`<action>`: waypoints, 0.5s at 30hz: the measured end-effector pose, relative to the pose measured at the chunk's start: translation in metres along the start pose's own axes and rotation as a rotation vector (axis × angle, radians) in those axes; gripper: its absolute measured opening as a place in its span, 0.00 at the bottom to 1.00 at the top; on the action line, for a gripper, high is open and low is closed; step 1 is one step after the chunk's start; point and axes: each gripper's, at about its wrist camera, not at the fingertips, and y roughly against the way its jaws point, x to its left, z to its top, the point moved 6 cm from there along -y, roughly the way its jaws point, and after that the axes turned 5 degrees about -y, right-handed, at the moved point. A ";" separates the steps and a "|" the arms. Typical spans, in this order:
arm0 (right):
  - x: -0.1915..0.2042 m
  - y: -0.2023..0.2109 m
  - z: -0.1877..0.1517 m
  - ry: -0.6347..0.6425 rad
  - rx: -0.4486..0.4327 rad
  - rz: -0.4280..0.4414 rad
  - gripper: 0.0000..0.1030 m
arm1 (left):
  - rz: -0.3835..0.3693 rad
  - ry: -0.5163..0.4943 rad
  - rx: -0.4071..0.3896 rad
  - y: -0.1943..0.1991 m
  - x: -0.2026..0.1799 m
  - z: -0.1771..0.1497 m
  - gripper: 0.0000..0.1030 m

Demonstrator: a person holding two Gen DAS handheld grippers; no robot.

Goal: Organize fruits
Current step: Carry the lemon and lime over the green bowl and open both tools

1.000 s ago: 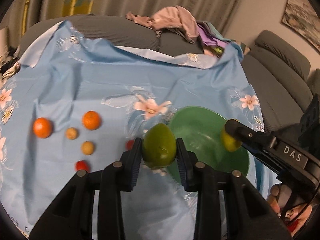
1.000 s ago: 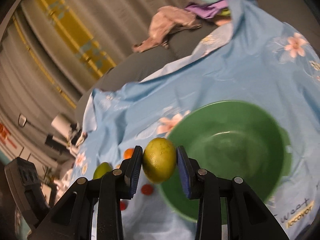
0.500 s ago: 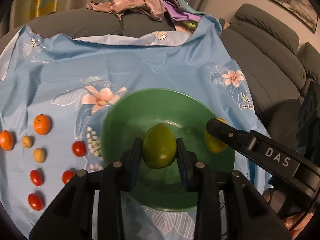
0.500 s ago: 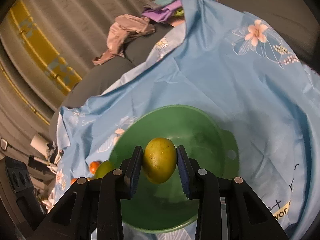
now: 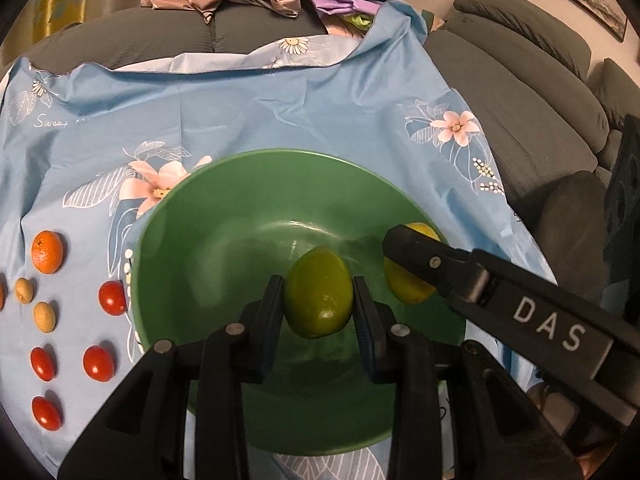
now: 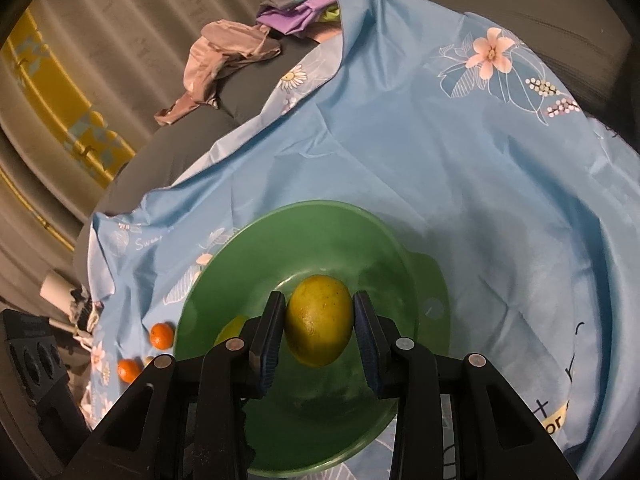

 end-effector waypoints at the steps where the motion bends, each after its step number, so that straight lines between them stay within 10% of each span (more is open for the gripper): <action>1: 0.000 -0.001 0.000 0.001 0.001 -0.003 0.36 | -0.003 -0.001 0.001 0.000 0.000 0.000 0.32; 6: 0.001 -0.003 -0.001 0.001 0.006 -0.016 0.36 | -0.010 -0.025 -0.004 -0.003 -0.007 0.000 0.32; 15: 0.006 0.014 0.006 0.000 -0.067 0.017 0.62 | -0.011 -0.002 -0.094 0.035 0.002 0.008 0.70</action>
